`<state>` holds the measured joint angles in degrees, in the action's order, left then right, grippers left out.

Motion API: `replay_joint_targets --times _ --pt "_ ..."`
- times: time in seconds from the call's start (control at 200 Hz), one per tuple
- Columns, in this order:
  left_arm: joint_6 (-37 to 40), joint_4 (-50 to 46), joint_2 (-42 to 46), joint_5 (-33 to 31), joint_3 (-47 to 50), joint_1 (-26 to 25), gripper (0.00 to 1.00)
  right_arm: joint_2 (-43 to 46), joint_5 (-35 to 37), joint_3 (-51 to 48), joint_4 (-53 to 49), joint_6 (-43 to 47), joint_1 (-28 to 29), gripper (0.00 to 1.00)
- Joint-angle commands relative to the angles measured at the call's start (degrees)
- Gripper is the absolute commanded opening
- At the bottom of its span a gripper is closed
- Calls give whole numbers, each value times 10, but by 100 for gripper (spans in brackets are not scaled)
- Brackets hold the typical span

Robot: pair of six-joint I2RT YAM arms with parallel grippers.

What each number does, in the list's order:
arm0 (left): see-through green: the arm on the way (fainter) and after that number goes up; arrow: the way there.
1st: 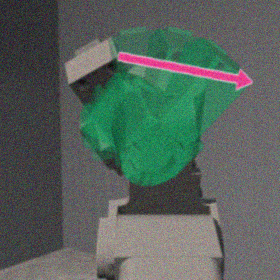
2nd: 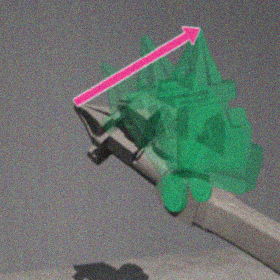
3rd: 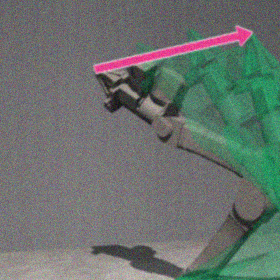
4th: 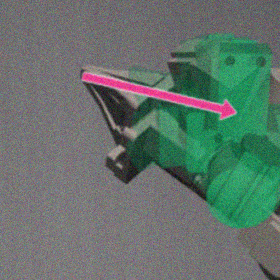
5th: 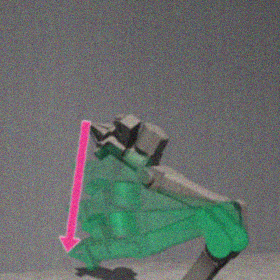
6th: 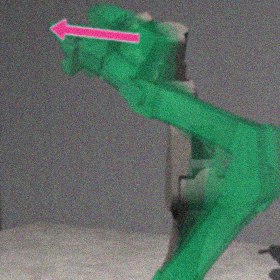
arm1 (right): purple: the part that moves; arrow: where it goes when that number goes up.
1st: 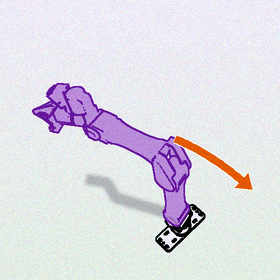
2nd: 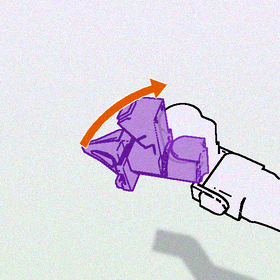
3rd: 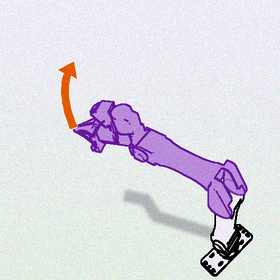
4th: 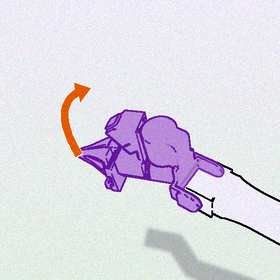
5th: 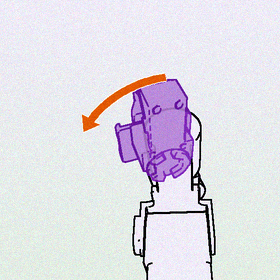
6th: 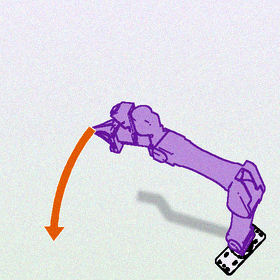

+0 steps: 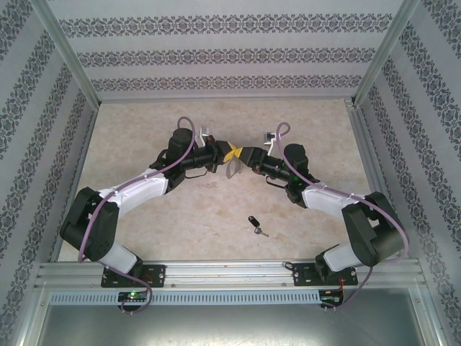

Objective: Put the keys on the keyring

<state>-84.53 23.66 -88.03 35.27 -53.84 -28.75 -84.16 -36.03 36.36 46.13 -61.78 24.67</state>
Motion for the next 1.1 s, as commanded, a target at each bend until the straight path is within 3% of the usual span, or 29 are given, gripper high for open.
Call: replay_joint_targets --times 0.0,0.345,0.859,1.094 --pt "-10 43 21 -1 9 5 0 -13 -13 3 54 -21 8 54" --pt "-14 51 17 -4 11 5 0 -23 -30 0 97 -51 11 49" --pt "-17 53 21 -8 17 5 0 -34 -23 -3 101 -47 16 37" --pt "-18 53 28 -9 18 5 0 -49 -1 -12 91 -32 21 36"
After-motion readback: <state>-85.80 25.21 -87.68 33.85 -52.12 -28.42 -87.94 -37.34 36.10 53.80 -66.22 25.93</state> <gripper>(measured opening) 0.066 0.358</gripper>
